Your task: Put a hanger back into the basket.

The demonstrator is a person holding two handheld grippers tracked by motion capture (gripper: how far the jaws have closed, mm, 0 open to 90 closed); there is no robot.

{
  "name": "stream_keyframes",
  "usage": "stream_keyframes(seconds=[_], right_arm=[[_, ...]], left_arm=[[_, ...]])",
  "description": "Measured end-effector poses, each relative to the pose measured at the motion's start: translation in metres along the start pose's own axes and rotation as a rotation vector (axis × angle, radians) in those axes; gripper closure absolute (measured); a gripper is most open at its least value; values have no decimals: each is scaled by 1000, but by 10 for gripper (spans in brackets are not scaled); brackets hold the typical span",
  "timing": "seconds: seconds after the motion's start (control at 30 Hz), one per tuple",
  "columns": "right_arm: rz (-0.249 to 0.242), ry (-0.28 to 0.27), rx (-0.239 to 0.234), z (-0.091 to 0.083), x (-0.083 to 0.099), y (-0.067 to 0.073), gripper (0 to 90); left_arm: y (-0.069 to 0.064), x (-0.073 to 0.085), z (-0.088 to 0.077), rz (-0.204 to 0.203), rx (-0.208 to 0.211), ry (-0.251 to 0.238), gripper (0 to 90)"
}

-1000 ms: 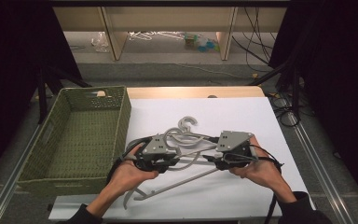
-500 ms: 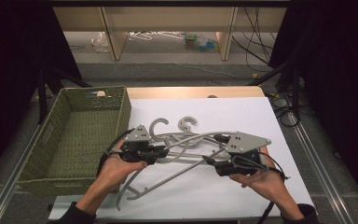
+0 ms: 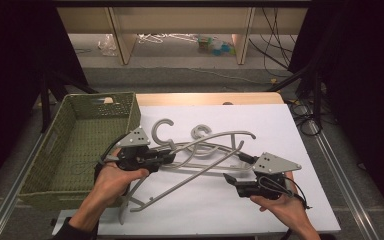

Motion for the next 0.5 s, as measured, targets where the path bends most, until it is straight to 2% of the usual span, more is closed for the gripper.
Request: stream_keyframes(seconds=[0.07, 0.1, 0.23, 0.27, 0.5], right_arm=[[6, 2, 1, -1, 3, -1, 260], [12, -6, 4, -3, 7, -2, 259], [29, 1, 2, -6, 12, -3, 251], [23, -11, 20, -7, 16, -5, 245], [41, 6, 30, -11, 27, -9, 235]], left_arm=[[-1, -2, -3, -3, 6, -14, 794], [-3, -7, -10, -2, 5, -28, 793], [-5, -18, -19, 3, 6, -51, 794], [-4, -25, -24, 10, 8, -52, 793], [3, -39, -42, -6, 0, -64, 793]])
Point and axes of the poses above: each handheld gripper's, and its own axes: z roughly forward along the jaws, x roughly out of its underside, y roughly to its left, the point moved 2 cm from there along z, roughly forward along the jaws
